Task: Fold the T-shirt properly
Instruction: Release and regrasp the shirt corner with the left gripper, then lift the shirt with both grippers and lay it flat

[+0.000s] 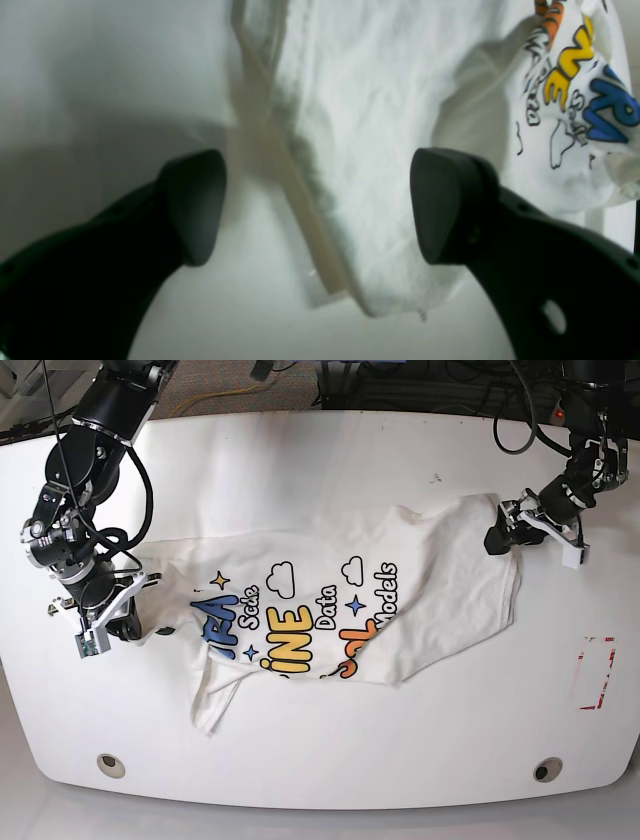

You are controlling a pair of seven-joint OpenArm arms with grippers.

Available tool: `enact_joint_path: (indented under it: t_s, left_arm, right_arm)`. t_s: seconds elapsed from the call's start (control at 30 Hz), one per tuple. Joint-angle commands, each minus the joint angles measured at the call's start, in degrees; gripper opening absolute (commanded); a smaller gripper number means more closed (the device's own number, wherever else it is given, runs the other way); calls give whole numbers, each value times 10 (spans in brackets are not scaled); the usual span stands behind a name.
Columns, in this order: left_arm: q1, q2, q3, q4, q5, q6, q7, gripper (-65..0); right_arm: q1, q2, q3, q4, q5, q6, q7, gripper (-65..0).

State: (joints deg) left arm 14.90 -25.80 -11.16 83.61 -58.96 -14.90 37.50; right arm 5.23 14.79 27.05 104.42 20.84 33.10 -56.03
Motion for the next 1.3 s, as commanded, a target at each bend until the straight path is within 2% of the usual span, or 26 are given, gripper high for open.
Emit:
enact_joint_path:
  t_s: [0.0, 0.17, 0.2, 0.27, 0.3, 0.37, 0.47, 0.67, 0.87, 1.0, 1.1, 1.2, 1.27]
  left_arm:
    - [-15, -7, 11, 7, 0, -5, -7, -118]
    - [-40, 0, 36, -22, 5, -5, -7, -124]
    - [-47, 0, 41, -30, 5, -5, -7, -142]
    - [-61, 0, 52, -44, 5, -5, -6, -232]
    - [-67, 0, 58, -49, 5, -5, -6, -299]
    - [-75, 0, 63, -52, 5, -4, -6, -490]
    - [-77, 0, 64, -53, 5, -4, -6, -650]
    - [-79, -4, 61, -43, 5, -4, -6, -647]
    - [-94, -6, 58, 14, 5, 3, -6, -646]
    - [-111, -30, 62, 61, 4, 36, -6, -646]
    - [-135, -33, 64, 80, 4, 37, -6, -646]
    - [-167, -56, 65, 85, 4, 36, 8, -646]
    - [-196, -59, 65, 86, 1, 35, 20, -646]
  right_arm:
    - [6, 8, 2, 11, 7, 0, 13, -650]
    - [5, 8, 2, 11, 7, 0, 13, -650]
    - [5, 8, 2, 11, 7, 0, 13, -650]
    - [5, 8, 2, 11, 7, 0, 13, -650]
    - [5, 8, 3, 11, 7, 0, 13, -650]
    - [4, 8, 3, 11, 7, 0, 13, -650]
    - [4, 8, 3, 11, 7, 0, 13, -650]
    - [4, 8, 3, 19, 7, 0, 13, -650]
    - [4, 8, 3, 54, 7, 0, 13, -650]
    - [21, 13, 2, 62, 7, 0, 13, -650]
    - [45, 14, 2, 60, 2, 0, 13, -650]
    - [76, 15, -1, 51, 1, 0, 13, -650]
    - [99, 16, -2, 34, 1, 0, 12, -650]
